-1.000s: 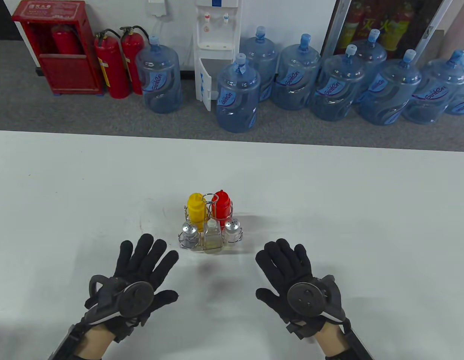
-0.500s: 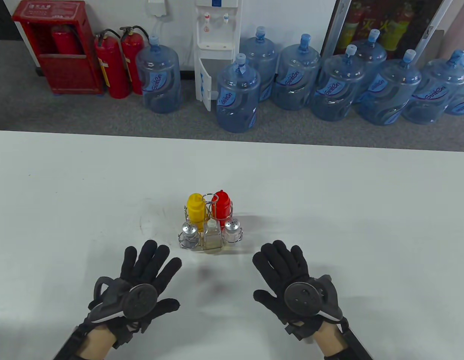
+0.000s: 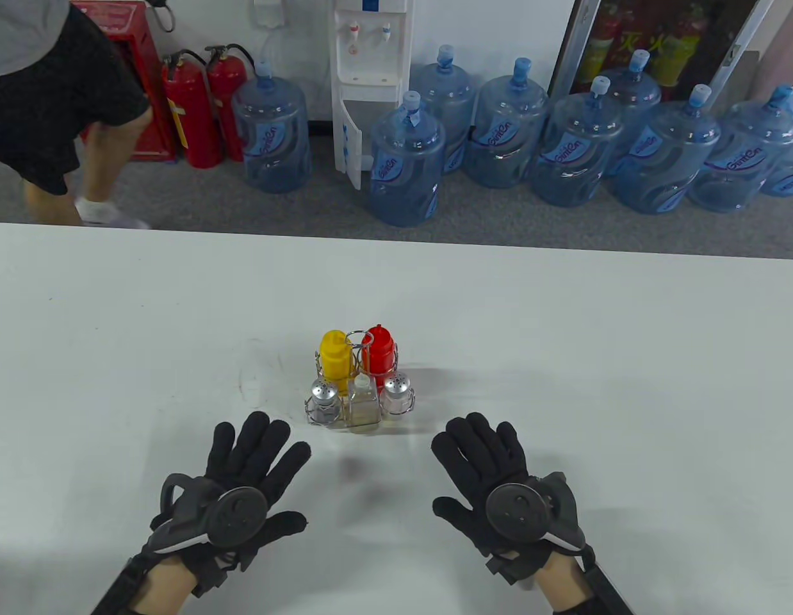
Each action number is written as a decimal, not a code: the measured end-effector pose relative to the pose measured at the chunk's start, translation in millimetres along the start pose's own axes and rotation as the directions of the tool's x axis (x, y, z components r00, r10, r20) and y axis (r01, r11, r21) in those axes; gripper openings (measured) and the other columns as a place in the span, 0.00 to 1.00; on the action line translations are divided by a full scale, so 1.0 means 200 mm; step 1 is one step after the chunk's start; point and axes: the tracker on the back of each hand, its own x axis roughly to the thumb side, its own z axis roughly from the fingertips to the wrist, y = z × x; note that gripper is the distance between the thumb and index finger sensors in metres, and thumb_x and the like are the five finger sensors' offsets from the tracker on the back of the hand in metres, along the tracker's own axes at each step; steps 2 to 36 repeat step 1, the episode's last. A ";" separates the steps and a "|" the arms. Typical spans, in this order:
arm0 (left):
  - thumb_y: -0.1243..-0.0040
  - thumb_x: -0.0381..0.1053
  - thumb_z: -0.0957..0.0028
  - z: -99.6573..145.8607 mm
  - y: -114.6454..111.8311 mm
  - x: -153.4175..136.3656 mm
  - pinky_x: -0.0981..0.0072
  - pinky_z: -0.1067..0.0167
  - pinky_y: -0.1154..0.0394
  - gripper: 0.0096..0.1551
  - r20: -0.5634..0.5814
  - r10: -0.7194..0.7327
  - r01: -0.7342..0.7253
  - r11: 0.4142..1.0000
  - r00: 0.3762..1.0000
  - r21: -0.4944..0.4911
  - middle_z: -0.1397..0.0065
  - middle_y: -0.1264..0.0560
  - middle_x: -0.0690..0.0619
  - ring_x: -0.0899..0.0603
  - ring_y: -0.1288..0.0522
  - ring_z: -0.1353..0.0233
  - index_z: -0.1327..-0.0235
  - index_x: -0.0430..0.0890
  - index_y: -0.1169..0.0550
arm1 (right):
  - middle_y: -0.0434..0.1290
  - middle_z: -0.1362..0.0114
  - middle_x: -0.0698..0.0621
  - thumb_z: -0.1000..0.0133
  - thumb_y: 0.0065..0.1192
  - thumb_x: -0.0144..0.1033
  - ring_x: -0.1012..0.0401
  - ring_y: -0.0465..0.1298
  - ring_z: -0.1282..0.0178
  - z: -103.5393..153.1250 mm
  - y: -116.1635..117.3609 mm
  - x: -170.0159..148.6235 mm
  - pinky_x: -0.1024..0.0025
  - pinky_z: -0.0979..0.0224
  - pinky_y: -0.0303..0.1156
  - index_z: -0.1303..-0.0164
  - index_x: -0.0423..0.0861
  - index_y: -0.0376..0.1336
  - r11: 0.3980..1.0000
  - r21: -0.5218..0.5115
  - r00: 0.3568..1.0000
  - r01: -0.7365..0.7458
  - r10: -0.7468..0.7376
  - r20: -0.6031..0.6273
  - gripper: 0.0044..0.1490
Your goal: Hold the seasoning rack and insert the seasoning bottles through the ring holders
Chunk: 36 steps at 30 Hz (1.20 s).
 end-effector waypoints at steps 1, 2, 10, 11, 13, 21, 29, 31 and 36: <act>0.60 0.81 0.61 0.00 0.00 0.00 0.36 0.25 0.73 0.52 -0.001 0.002 -0.002 1.000 1.000 -0.001 0.19 0.68 0.58 0.41 0.74 0.14 0.31 0.71 0.67 | 0.37 0.14 0.55 0.56 0.50 0.69 0.50 0.40 0.12 0.00 0.00 0.00 0.38 0.18 0.32 0.19 0.61 0.42 1.000 0.001 1.000 0.000 0.000 0.000 0.55; 0.60 0.81 0.61 0.00 0.00 0.00 0.36 0.25 0.73 0.52 -0.001 0.002 -0.002 1.000 1.000 -0.001 0.19 0.68 0.58 0.41 0.74 0.14 0.31 0.71 0.67 | 0.37 0.14 0.55 0.56 0.50 0.69 0.50 0.40 0.12 0.00 0.00 0.00 0.38 0.18 0.32 0.19 0.61 0.42 1.000 0.001 1.000 0.000 0.000 0.000 0.55; 0.60 0.81 0.61 0.00 0.00 0.00 0.36 0.25 0.73 0.52 -0.001 0.002 -0.002 1.000 1.000 -0.001 0.19 0.68 0.58 0.41 0.74 0.14 0.31 0.71 0.67 | 0.37 0.14 0.55 0.56 0.50 0.69 0.50 0.40 0.12 0.00 0.00 0.00 0.38 0.18 0.32 0.19 0.61 0.42 1.000 0.001 1.000 0.000 0.000 0.000 0.55; 0.60 0.81 0.61 0.00 0.00 0.00 0.36 0.25 0.73 0.52 -0.001 0.002 -0.002 1.000 1.000 -0.001 0.19 0.68 0.58 0.41 0.74 0.14 0.31 0.71 0.67 | 0.37 0.14 0.55 0.56 0.50 0.69 0.50 0.40 0.12 0.00 0.00 0.00 0.38 0.18 0.32 0.19 0.61 0.42 1.000 0.001 1.000 0.000 0.000 0.000 0.55; 0.60 0.81 0.61 0.00 0.00 0.00 0.36 0.25 0.73 0.52 -0.001 0.002 -0.002 1.000 1.000 -0.001 0.19 0.68 0.58 0.41 0.74 0.14 0.31 0.71 0.67 | 0.37 0.14 0.55 0.56 0.50 0.69 0.50 0.40 0.12 0.00 0.00 0.00 0.38 0.18 0.32 0.19 0.61 0.42 1.000 0.001 1.000 0.000 0.000 0.000 0.55; 0.60 0.81 0.61 0.00 0.00 0.00 0.36 0.25 0.73 0.52 -0.001 0.002 -0.002 1.000 1.000 -0.001 0.19 0.68 0.58 0.41 0.74 0.14 0.31 0.71 0.67 | 0.37 0.14 0.55 0.56 0.50 0.69 0.50 0.40 0.12 0.00 0.00 0.00 0.38 0.18 0.32 0.19 0.61 0.42 1.000 0.001 1.000 0.000 0.000 0.000 0.55; 0.60 0.81 0.61 0.00 0.00 0.00 0.36 0.25 0.73 0.52 -0.001 0.002 -0.002 1.000 1.000 -0.001 0.19 0.68 0.58 0.41 0.74 0.14 0.31 0.71 0.67 | 0.37 0.14 0.55 0.56 0.50 0.69 0.50 0.40 0.12 0.00 0.00 0.00 0.38 0.18 0.32 0.19 0.61 0.42 1.000 0.001 1.000 0.000 0.000 0.000 0.55; 0.60 0.81 0.61 0.00 0.00 0.00 0.36 0.25 0.73 0.52 -0.001 0.002 -0.002 1.000 1.000 -0.001 0.19 0.68 0.58 0.41 0.74 0.14 0.31 0.71 0.67 | 0.37 0.14 0.55 0.56 0.50 0.69 0.50 0.40 0.12 0.00 0.00 0.00 0.38 0.18 0.32 0.19 0.61 0.42 1.000 0.001 1.000 0.000 0.000 0.000 0.55; 0.60 0.81 0.61 0.00 0.00 0.00 0.36 0.25 0.73 0.52 -0.001 0.002 -0.002 1.000 1.000 -0.001 0.19 0.68 0.58 0.41 0.74 0.14 0.31 0.71 0.67 | 0.37 0.14 0.55 0.56 0.50 0.69 0.50 0.40 0.12 0.00 0.00 0.00 0.38 0.18 0.32 0.19 0.61 0.42 1.000 0.001 1.000 0.000 0.000 0.000 0.55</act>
